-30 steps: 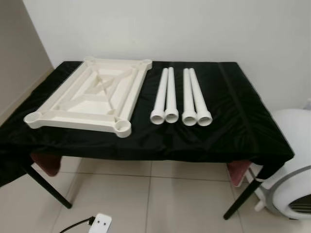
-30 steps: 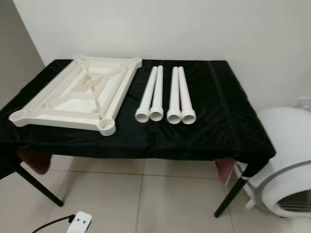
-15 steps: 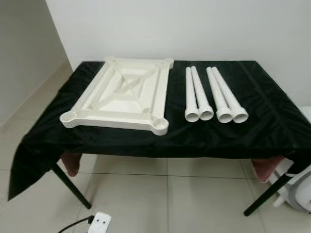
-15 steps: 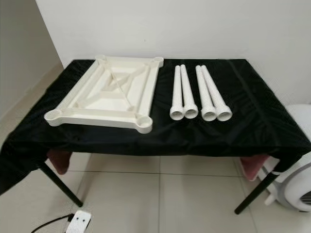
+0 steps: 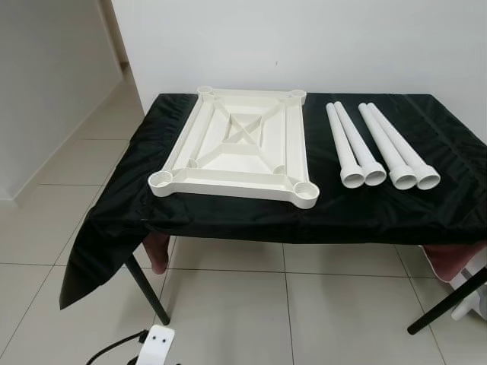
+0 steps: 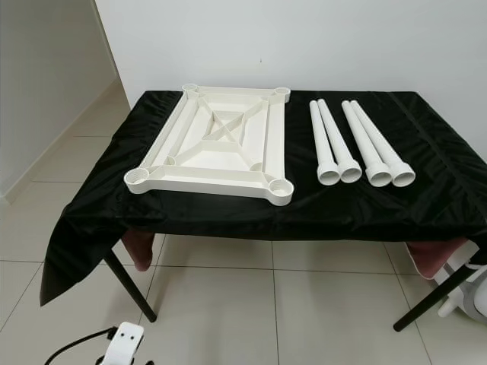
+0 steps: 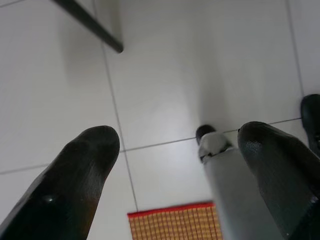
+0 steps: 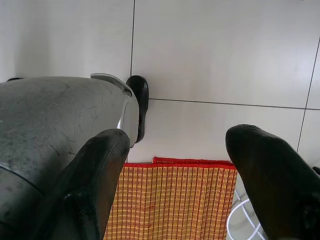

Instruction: Building children table

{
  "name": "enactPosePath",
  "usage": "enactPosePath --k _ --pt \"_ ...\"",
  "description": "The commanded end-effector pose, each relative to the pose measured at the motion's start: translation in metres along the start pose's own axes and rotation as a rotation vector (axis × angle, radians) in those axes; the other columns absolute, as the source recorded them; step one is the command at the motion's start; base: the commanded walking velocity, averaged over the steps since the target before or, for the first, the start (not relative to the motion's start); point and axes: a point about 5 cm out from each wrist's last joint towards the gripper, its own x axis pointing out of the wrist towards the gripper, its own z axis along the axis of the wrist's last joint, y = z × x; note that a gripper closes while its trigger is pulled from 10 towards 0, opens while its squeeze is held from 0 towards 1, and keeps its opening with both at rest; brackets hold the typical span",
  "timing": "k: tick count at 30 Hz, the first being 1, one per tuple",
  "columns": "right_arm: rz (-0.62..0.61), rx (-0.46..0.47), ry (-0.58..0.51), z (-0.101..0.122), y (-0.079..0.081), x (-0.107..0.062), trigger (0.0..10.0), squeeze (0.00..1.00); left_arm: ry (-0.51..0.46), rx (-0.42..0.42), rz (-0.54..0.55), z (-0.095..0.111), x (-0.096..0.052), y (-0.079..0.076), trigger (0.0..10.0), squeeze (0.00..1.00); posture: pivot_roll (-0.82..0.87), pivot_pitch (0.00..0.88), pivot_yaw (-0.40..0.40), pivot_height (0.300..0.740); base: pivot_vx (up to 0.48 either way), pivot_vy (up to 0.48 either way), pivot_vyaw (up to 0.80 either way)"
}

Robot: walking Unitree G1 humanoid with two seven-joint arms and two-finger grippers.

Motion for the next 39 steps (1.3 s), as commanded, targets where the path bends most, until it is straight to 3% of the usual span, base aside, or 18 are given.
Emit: enactPosePath --k 1,10,14,16,18,20,21,22,23,24,25,27,30,31,32,33,34,39 --pt "0.054 0.014 0.012 -0.002 0.016 0.0 10.0 0.0 -0.004 0.0 -0.012 0.001 0.001 -0.003 10.0 0.0 -0.13 0.0 0.094 0.74 0.0 0.0 0.0" --pt "0.053 0.013 0.0 0.002 0.016 0.001 10.0 0.0 -0.037 -0.007 -0.021 0.009 0.002 -0.005 10.0 0.0 -0.12 0.0 0.092 0.74 0.0 0.0 0.0" --pt "0.058 0.079 -0.085 0.024 0.015 0.004 10.0 0.0 -0.198 -0.014 -0.056 0.047 0.005 -0.004 10.0 0.0 -0.12 0.0 0.097 0.74 0.0 0.0 0.0" --pt "0.059 0.088 -0.1 0.029 0.014 0.005 10.0 0.0 -0.221 -0.014 -0.061 0.052 0.005 -0.004 10.0 0.0 -0.12 0.0 0.097 0.74 0.0 0.0 0.0" --pt "0.064 0.11 -0.139 0.04 0.014 0.006 10.0 0.0 -0.264 0.0 -0.065 0.063 0.005 -0.004 10.0 0.0 -0.12 0.0 0.098 0.74 0.0 0.0 0.0" --pt "0.087 0.141 -0.26 0.07 0.013 0.007 10.0 0.0 -0.349 0.046 -0.051 0.087 0.003 -0.001 10.0 0.0 -0.12 0.004 0.102 0.74 0.0 0.0 0.0" --pt "0.087 0.141 -0.26 0.07 0.013 0.007 10.0 0.0 -0.349 0.046 -0.051 0.087 0.003 -0.001 10.0 0.0 -0.12 0.004 0.102 0.74 0.0 0.0 0.0" --pt "0.088 0.135 -0.335 0.09 0.013 0.007 10.0 0.0 -0.407 0.082 -0.053 0.101 0.002 -0.001 10.0 0.0 -0.13 0.01 0.104 0.74 0.0 0.0 0.0" --pt "0.088 0.135 -0.335 0.09 0.013 0.007 10.0 0.0 -0.407 0.082 -0.053 0.101 0.002 -0.001 10.0 0.0 -0.13 0.01 0.104 0.74 0.0 0.0 0.0" --pt "0.114 0.13 -0.403 0.111 0.014 0.005 10.0 0.0 -0.474 0.103 -0.077 0.113 -0.002 -0.001 10.0 0.0 -0.13 0.022 0.105 0.74 0.0 0.0 0.0" --pt "0.114 0.13 -0.403 0.111 0.014 0.005 10.0 0.0 -0.474 0.103 -0.077 0.113 -0.002 -0.001 10.0 0.0 -0.13 0.022 0.105 0.74 0.0 0.0 0.0" --pt "0.229 0.071 -0.639 0.156 0.022 -0.009 10.0 0.0 -0.657 0.14 -0.185 0.137 -0.014 -0.007 10.0 0.0 -0.13 0.048 0.105 0.74 0.0 0.0 0.0" --pt "0.416 0.01 -0.775 0.176 0.03 -0.027 10.0 0.0 -0.779 0.213 -0.301 0.15 -0.029 -0.015 10.0 0.0 -0.13 0.054 0.104 0.74 0.0 0.0 0.0" --pt "0.416 0.01 -0.775 0.176 0.03 -0.027 10.0 0.0 -0.779 0.213 -0.301 0.15 -0.029 -0.015 10.0 0.0 -0.13 0.054 0.104 0.74 0.0 0.0 0.0" --pt "0.548 -0.036 -0.869 0.189 0.033 -0.045 10.0 0.0 -0.855 0.26 -0.358 0.159 -0.04 -0.018 10.0 0.0 -0.13 0.056 0.105 0.74 0.0 0.0 0.0" --pt "0.601 -0.055 -0.905 0.195 0.032 -0.054 10.0 0.0 -0.886 0.283 -0.386 0.165 -0.046 -0.019 10.0 0.0 -0.14 0.049 0.105 0.74 0.0 0.0 0.0" --pt "0.601 -0.055 -0.905 0.195 0.032 -0.054 10.0 0.0 -0.886 0.283 -0.386 0.165 -0.046 -0.019 10.0 0.0 -0.14 0.049 0.105 0.74 0.0 0.0 0.0" --pt "0.779 -0.123 -1.062 0.225 0.021 -0.098 10.0 0.0 -1.018 0.362 -0.468 0.193 -0.076 -0.017 10.0 0.0 -0.14 0.027 0.105 0.74 0.0 0.0 0.0"
